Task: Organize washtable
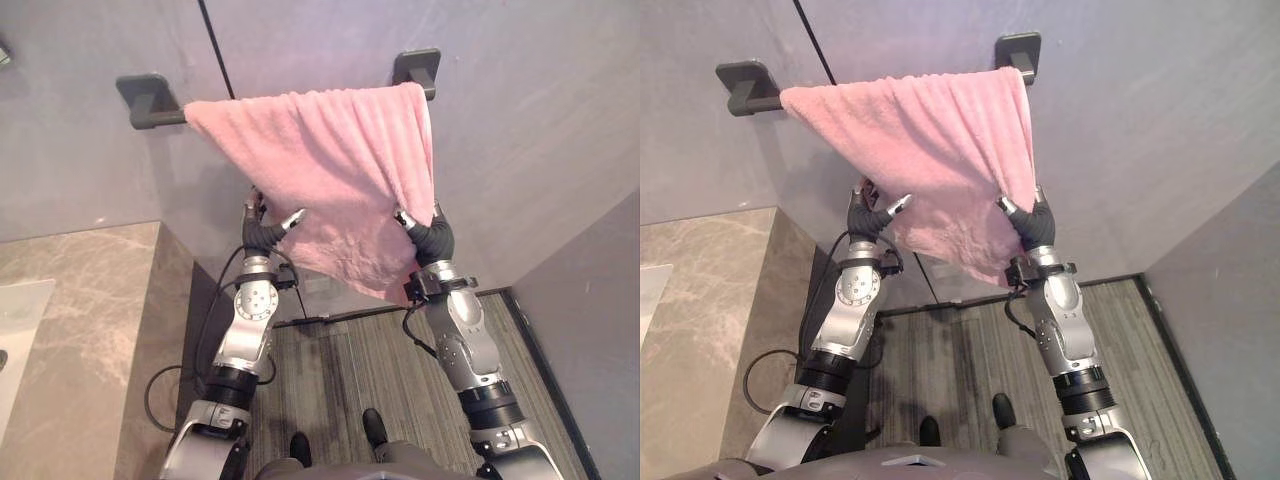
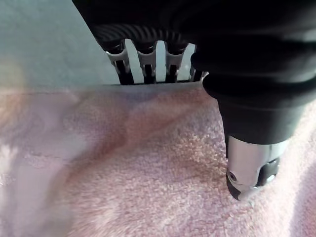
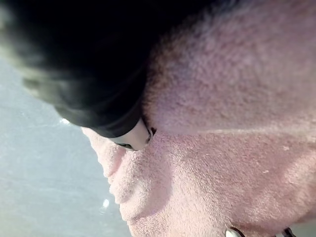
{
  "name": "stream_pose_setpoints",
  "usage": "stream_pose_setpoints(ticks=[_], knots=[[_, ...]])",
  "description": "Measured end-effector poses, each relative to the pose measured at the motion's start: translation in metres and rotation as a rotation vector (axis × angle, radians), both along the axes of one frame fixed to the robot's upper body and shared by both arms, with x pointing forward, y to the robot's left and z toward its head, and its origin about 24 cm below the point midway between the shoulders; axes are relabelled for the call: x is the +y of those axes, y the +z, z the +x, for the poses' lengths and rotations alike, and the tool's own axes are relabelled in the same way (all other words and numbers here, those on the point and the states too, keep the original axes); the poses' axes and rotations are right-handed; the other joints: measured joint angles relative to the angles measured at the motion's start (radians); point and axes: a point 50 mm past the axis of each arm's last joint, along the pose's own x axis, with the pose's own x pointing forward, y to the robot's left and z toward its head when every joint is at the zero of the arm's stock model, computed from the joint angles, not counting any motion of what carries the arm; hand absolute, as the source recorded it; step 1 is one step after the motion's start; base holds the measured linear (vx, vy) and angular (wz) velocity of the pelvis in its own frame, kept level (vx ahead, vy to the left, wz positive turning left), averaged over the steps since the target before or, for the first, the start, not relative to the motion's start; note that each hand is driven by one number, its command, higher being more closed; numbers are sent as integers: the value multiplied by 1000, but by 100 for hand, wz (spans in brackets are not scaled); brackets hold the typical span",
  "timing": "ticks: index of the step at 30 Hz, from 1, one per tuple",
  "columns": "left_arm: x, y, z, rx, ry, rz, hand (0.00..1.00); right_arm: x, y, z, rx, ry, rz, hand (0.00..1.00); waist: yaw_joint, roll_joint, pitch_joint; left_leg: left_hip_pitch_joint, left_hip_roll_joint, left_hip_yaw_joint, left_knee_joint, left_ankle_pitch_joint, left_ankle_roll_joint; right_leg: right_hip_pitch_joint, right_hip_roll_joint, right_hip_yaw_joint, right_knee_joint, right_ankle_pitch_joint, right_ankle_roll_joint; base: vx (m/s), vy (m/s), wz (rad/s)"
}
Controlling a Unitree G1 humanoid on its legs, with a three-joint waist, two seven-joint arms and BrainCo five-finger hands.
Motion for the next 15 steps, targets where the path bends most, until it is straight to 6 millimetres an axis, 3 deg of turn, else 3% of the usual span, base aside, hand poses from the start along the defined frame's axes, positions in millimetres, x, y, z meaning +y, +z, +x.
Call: stream_pose_setpoints(ticks=[15], knots=[[-5, 2, 0, -11, -28, 9, 100, 2, 0, 0, 1, 3, -1, 100, 0, 1, 1, 0, -4, 1, 6, -7, -1, 2, -3, 4, 1, 1, 1, 2, 1, -1]])
